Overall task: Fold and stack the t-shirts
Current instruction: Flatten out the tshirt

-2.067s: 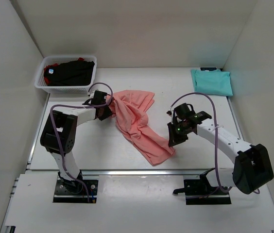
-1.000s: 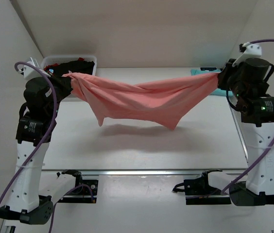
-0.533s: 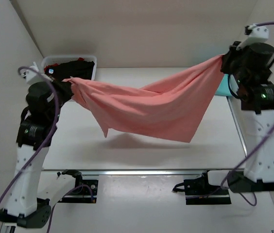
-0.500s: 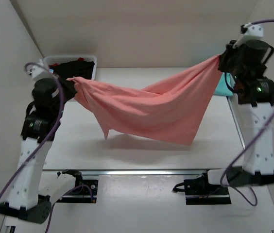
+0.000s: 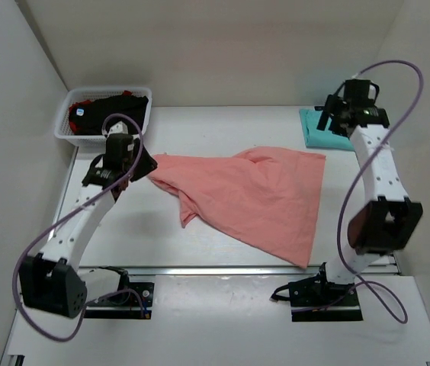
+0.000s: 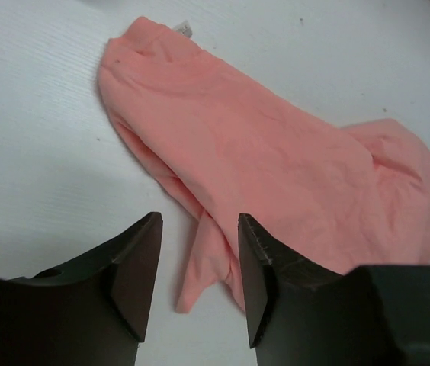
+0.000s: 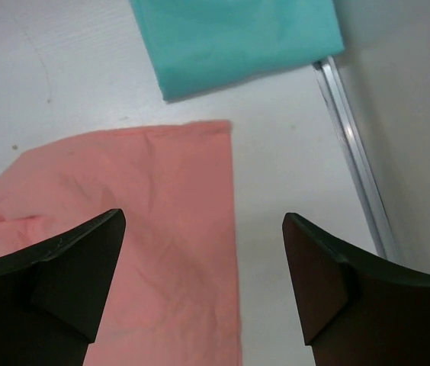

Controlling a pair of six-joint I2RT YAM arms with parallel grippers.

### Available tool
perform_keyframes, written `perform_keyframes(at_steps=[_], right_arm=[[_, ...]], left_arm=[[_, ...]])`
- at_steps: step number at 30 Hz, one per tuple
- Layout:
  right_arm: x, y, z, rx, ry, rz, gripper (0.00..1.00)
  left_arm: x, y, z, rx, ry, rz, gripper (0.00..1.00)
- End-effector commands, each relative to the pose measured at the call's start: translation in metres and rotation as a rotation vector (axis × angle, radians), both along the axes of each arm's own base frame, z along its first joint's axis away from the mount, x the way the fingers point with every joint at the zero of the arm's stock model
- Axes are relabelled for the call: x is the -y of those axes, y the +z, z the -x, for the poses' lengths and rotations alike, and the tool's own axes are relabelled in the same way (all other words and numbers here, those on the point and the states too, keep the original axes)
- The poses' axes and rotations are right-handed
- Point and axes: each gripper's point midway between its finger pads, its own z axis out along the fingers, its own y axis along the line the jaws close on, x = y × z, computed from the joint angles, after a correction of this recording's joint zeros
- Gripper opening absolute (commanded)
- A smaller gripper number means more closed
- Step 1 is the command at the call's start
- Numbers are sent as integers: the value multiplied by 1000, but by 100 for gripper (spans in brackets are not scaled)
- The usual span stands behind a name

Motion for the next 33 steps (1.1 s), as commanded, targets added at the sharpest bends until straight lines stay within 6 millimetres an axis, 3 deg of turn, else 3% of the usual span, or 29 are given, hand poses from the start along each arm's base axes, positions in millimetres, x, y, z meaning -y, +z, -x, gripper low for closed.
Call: perform_keyframes(at_steps=[1, 2, 4, 5, 6, 7, 10, 11, 16, 25, 27, 30, 31, 33], right_arm=[[2, 42, 47, 124, -42, -18, 82], [-3, 20, 58, 71, -33, -20, 83], [-12, -5, 86, 10, -12, -21, 82], [-17, -8, 95, -1, -8, -34, 82], [-20, -17, 106, -25, 1, -40, 82], [-20, -33, 120, -82, -9, -46, 82], [-30, -54, 149, -169, -9, -79, 81], [-34, -53, 156, -172, -1, -100, 81], [-50, -94, 200, -356, 0, -176, 82], [-77, -142, 244, -505, 13, -295, 84], [-84, -159, 259, -545, 14, -317, 84], [-95, -176, 270, -554, 4, -375, 84], [-100, -176, 271, -542, 16, -387, 84], [-104, -188, 283, -581, 2, -394, 83]], left_arm=[[12, -6, 32, -3, -59, 56, 55], [18, -11, 42, -17, -73, 70, 54], [26, -48, 67, -103, -62, 118, 54], [28, -68, 78, -151, -66, 123, 53], [36, -74, 81, -164, -55, 167, 53], [43, -91, 93, -208, -64, 189, 52], [64, -124, 103, -319, -67, 250, 51], [66, -130, 105, -336, -66, 251, 52], [84, -145, 90, -345, -72, 258, 56], [114, -158, 85, -378, -112, 297, 57], [117, -163, 85, -385, -112, 310, 52], [124, -160, 81, -370, -126, 339, 20], [125, -162, 81, -373, -128, 337, 5], [124, -157, 80, -362, -128, 354, 0]])
